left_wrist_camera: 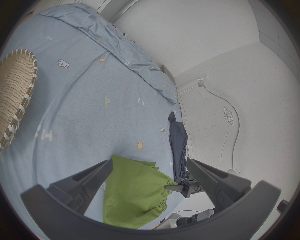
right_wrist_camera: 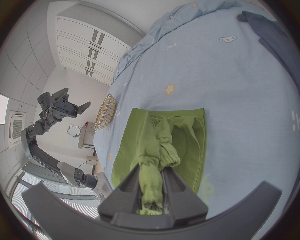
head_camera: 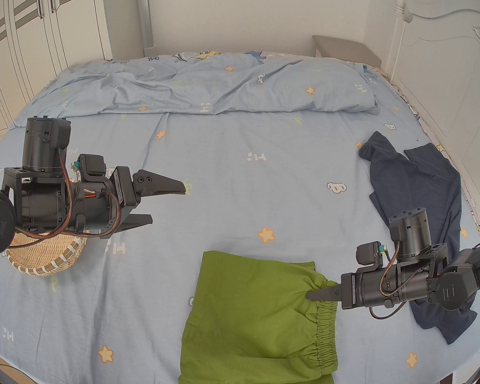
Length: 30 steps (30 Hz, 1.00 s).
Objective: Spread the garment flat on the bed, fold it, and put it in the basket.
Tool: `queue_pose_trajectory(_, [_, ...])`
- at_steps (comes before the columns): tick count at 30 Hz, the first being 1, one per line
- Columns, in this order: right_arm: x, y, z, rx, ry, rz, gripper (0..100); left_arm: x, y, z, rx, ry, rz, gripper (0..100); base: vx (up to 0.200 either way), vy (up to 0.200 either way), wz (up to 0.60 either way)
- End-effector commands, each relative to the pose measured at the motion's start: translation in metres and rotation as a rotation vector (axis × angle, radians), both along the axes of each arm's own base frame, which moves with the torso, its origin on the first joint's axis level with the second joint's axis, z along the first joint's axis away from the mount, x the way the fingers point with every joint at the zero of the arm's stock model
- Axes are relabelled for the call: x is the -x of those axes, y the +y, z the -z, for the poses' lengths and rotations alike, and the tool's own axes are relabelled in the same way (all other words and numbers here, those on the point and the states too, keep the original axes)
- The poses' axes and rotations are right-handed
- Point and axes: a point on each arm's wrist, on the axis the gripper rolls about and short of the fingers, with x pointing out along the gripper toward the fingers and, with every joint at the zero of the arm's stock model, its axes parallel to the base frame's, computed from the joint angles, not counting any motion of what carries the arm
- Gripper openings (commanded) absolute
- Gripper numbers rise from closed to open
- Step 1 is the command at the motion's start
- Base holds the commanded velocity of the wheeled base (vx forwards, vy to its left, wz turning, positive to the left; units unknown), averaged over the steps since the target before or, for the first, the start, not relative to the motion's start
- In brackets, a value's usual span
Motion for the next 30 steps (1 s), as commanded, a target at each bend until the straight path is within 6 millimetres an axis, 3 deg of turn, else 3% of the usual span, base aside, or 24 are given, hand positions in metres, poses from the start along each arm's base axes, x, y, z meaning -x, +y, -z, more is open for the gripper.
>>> queue_pose_trajectory(1, [-0.005, 0.002, 0.013, 0.013, 0.031, 0.0, 0, -0.001, 0.0, 0.003, -0.003, 0.01, 0.0, 100, 0.0, 0.0, 0.0])
queue_pose_trajectory(2, [-0.006, 0.002, 0.014, 0.013, 0.031, 0.0, 100, 0.0, -0.001, 0.004, -0.004, 0.014, 0.002, 100, 0.0, 0.0, 0.0])
queue_pose_trajectory(8, [-0.007, -0.001, 0.015, 0.012, 0.03, 0.013, 100, 0.006, 0.0, 0.022, 0.007, 0.088, 0.067, 100, 0.0, 0.0, 0.0])
queue_pose_trajectory(13, [-0.01, -0.012, 0.014, 0.0, 0.037, 0.038, 100, 0.01, -0.001, 0.071, 0.066, 0.26, 0.28, 100, 0.0, 0.0, 0.0])
queue_pose_trajectory(14, [-0.01, -0.012, 0.014, 0.0, 0.037, 0.038, 100, 0.01, -0.001, 0.071, 0.066, 0.26, 0.28, 100, 0.0, 0.0, 0.0])
queue_pose_trajectory(15, [-0.011, -0.014, 0.014, 0.001, 0.042, 0.049, 100, 0.007, -0.004, 0.091, 0.047, 0.282, 0.319, 100, 0.0, 0.0, 0.0])
queue_pose_trajectory(20, [-0.012, -0.029, 0.012, -0.004, 0.045, 0.101, 100, 0.003, -0.004, 0.15, -0.102, 0.254, 0.428, 100, 0.0, 0.0, 0.0])
queue_pose_trajectory(30, [-0.013, -0.066, -0.019, -0.065, 0.044, 0.235, 100, -0.004, -0.006, 0.175, -0.131, 0.303, 0.451, 100, 0.0, 0.0, 0.0])
